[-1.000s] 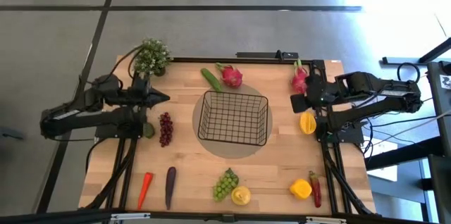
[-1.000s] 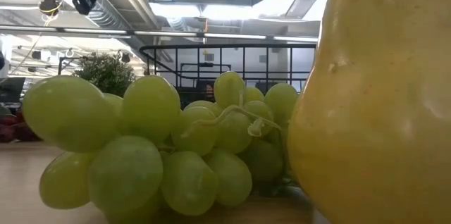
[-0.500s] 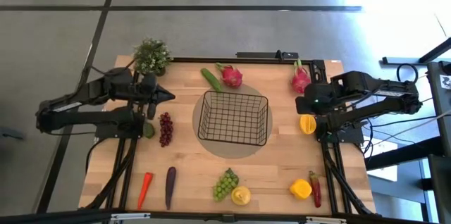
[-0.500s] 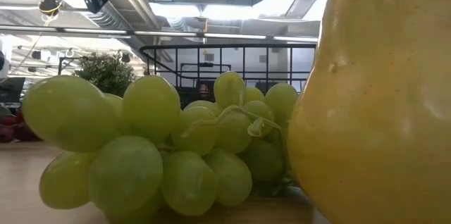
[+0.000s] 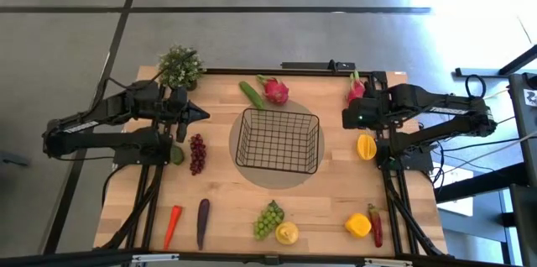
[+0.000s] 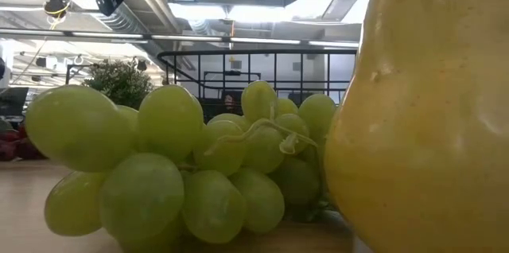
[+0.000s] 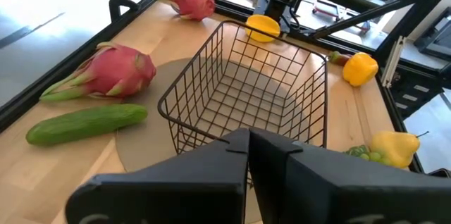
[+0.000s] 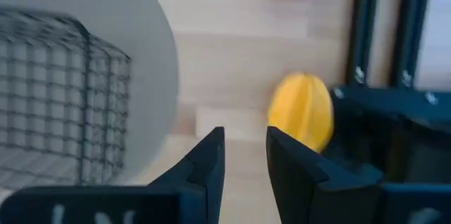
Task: Build produce basket
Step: Put the right pink dragon fruit into the black wire basket
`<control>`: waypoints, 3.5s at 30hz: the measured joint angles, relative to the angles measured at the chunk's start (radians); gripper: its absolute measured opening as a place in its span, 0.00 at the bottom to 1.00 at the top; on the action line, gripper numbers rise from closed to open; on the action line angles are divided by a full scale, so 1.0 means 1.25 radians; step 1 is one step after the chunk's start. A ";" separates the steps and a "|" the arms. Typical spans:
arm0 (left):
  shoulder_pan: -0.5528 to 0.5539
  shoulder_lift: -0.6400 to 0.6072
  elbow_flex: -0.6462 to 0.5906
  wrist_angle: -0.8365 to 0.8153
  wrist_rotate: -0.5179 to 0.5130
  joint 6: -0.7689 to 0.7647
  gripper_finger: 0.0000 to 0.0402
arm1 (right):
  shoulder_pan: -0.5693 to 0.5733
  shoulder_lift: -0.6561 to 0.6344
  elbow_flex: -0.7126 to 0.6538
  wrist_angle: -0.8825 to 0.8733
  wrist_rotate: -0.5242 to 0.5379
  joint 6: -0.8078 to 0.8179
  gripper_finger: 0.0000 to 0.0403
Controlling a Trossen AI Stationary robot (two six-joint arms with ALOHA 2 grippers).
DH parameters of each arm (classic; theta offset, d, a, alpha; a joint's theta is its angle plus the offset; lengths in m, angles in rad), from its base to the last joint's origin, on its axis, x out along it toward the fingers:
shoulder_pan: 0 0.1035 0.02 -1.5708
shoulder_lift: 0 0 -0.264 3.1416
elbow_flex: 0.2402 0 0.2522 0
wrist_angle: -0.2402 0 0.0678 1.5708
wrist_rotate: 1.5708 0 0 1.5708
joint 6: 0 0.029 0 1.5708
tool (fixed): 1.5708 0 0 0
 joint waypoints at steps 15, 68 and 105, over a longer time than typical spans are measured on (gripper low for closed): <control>0.000 0.000 0.000 0.001 -0.013 -0.002 0.00 | -0.340 0.038 0.000 0.182 0.041 -0.256 0.24; 0.000 0.000 0.001 0.048 -0.050 -0.001 0.00 | -0.799 0.530 0.000 0.472 0.050 -0.783 0.24; 0.000 0.000 0.001 0.048 -0.050 -0.004 0.00 | -0.801 0.547 0.052 0.330 -0.049 -0.654 0.24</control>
